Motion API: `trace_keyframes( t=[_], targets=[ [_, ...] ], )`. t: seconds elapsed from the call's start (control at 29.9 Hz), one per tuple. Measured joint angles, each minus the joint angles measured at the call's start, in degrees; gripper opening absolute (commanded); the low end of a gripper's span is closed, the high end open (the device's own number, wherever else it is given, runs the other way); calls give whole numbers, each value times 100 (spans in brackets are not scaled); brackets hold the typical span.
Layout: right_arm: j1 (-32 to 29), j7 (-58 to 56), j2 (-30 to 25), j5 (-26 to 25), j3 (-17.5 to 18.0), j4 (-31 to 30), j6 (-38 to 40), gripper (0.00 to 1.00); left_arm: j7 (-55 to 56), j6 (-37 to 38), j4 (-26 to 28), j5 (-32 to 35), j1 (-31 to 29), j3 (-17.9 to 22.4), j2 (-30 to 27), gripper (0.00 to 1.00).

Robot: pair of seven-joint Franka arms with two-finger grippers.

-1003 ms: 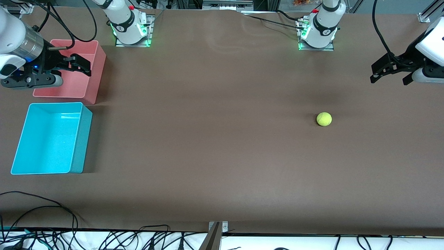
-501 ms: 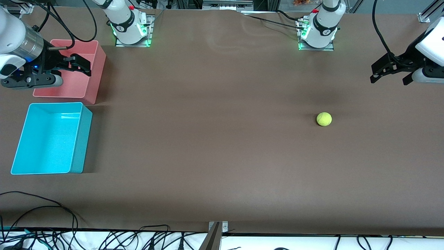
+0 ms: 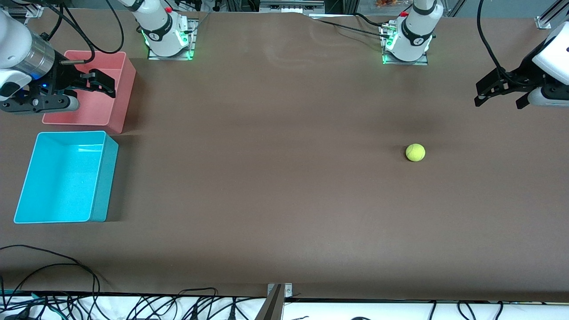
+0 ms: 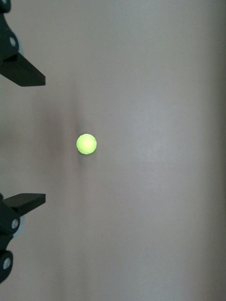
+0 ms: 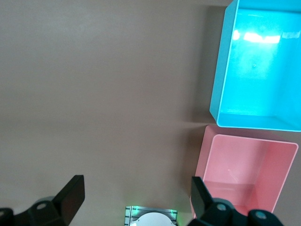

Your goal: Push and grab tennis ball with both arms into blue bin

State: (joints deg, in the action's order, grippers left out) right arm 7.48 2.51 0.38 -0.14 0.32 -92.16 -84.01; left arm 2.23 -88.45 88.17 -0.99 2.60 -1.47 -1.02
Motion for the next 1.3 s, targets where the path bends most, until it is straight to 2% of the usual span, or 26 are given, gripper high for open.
trace_keyframes(
  t=[1.0, 1.3],
  targets=[
    [-72, 4, 16, -7, -140, 0, 15, 100, 0, 0, 0, 0, 0, 0, 0, 100],
    [41, 8, 16, -4, -24, 0, 10, 100, 0, 0, 0, 0, 0, 0, 1, 100]
  ],
)
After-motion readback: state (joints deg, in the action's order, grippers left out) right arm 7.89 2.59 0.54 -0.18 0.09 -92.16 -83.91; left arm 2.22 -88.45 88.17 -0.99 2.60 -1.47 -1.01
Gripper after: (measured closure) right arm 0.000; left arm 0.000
